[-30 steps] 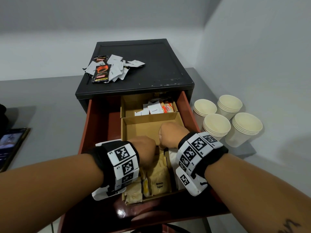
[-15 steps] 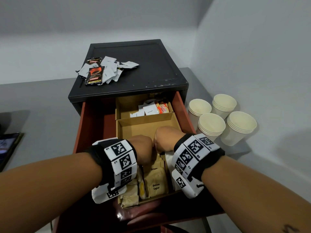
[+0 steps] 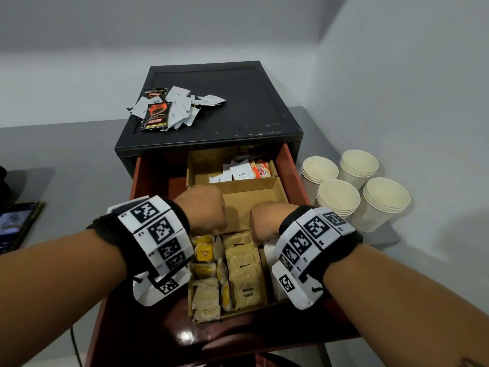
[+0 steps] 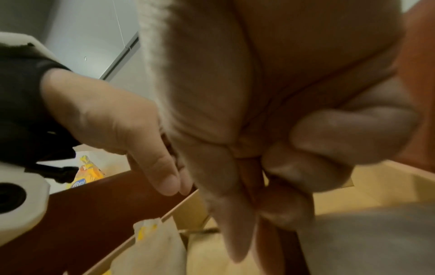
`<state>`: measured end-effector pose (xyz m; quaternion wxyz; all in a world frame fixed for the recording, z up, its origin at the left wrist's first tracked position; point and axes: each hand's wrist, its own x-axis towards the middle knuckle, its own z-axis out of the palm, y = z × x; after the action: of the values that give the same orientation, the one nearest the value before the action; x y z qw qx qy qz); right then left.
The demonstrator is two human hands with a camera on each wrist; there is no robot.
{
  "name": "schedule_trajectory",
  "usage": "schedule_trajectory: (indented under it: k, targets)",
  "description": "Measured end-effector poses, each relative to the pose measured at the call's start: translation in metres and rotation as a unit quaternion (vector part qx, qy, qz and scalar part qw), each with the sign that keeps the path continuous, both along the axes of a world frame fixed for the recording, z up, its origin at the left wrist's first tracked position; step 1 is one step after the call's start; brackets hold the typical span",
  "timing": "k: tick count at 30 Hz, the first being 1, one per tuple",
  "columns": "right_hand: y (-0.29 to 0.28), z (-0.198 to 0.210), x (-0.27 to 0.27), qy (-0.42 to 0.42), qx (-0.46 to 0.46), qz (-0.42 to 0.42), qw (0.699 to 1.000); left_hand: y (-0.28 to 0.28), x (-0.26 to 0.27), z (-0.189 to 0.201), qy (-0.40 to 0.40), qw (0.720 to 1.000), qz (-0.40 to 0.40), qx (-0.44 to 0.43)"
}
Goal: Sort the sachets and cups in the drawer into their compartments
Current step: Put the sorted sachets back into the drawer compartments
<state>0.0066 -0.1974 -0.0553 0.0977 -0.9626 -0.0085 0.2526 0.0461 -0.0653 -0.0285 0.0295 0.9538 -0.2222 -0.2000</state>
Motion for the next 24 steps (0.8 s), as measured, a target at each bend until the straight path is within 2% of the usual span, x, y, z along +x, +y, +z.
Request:
schedule_trajectory:
  k: [5,8,11,13,16,17,24]
  targets:
    - [-0.004,0.013,0.012,0.01,0.037,-0.003,0.999,0.012,0.011,0.009,0.038,0.983,0.091,-0.153]
    - [-0.008,0.021,0.019,-0.056,0.068,-0.061,0.994,0.018,0.019,0.01,0.077,0.946,0.174,-0.263]
    - [-0.012,0.022,0.025,-0.097,0.076,-0.101,0.987,0.022,0.028,0.009,0.092,0.913,0.236,-0.32]
    - [-0.01,0.018,0.025,-0.053,0.042,-0.071,0.995,0.022,0.03,0.008,0.106,0.902,0.271,-0.319]
    - [-0.003,0.004,0.02,0.043,-0.006,-0.003,0.999,0.021,0.029,-0.004,0.123,0.915,0.275,-0.269]
    - [-0.002,0.002,0.019,0.063,-0.014,0.015,0.998,0.02,0.03,-0.006,0.139,0.911,0.284,-0.265]
    - [-0.003,0.0,0.026,0.137,-0.022,0.025,0.99,0.019,0.027,-0.004,0.196,0.921,0.282,-0.182]
